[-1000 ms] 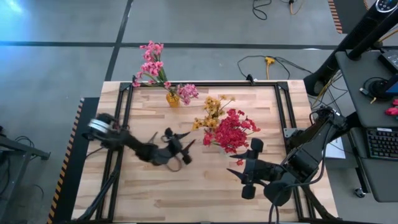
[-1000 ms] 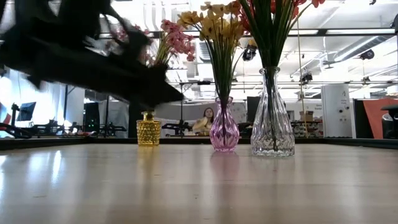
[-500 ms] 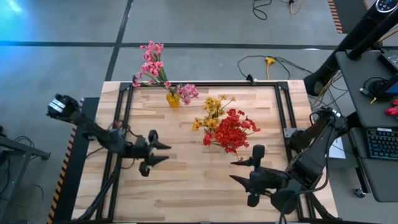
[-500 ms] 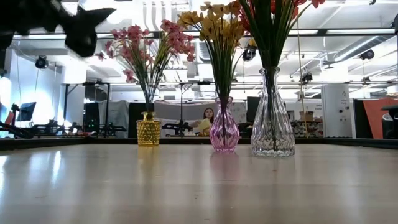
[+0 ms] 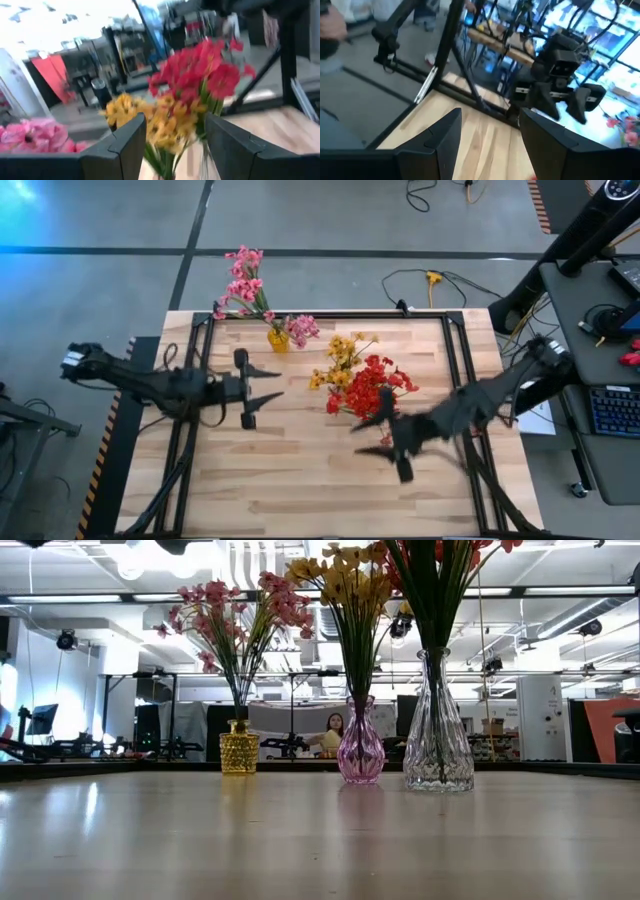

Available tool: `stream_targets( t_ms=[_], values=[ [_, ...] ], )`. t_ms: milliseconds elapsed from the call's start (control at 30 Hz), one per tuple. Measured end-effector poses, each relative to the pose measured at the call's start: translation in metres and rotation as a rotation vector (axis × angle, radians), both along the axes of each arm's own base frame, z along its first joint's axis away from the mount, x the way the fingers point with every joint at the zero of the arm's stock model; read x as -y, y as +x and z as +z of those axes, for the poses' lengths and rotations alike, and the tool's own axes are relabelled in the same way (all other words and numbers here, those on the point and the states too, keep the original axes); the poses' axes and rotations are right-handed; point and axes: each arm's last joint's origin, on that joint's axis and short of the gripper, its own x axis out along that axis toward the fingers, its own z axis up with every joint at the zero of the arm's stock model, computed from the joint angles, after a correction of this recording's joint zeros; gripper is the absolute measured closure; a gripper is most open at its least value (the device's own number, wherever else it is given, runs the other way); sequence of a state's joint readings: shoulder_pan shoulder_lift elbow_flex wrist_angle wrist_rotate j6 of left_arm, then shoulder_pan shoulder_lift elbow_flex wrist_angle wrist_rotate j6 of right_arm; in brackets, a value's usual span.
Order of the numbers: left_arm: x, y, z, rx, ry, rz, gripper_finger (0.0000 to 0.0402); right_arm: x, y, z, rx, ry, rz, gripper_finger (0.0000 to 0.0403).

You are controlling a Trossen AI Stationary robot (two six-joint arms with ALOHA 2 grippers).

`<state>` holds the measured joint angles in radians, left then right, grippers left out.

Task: Sort flowers into vase by color
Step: Return to Home Position

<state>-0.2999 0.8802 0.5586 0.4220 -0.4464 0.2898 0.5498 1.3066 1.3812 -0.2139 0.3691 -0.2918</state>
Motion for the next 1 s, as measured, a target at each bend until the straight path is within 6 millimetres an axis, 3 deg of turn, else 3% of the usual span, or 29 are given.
stream_targets(
  t_ms=[200, 400, 700, 833, 1000],
  values=[
    [-0.038, -0.01, 0.006, -0.02, -0.027, -0.017, 0.0217, 0.051, -0.031, -0.032, 0.091, 0.101, -0.006, 0.0211],
    [-0.062, -0.035, -0.009, 0.029, -0.046, 0.018, 0.0217, 0.081, -0.071, -0.075, 0.186, 0.179, -0.03, 0.0211],
    [-0.059, -0.079, -0.005, 0.103, -0.031, -0.009, 0.0217, 0.104, -0.13, -0.106, 0.346, 0.26, -0.003, 0.0211],
    [-0.057, -0.105, -0.001, 0.087, -0.035, -0.006, 0.0217, 0.117, -0.164, -0.103, 0.484, 0.339, 0.008, 0.0211],
    [-0.056, -0.127, -0.015, 0.07, -0.088, 0.041, 0.0217, 0.124, -0.182, -0.117, 0.55, 0.367, 0.013, 0.0211]
  ],
)
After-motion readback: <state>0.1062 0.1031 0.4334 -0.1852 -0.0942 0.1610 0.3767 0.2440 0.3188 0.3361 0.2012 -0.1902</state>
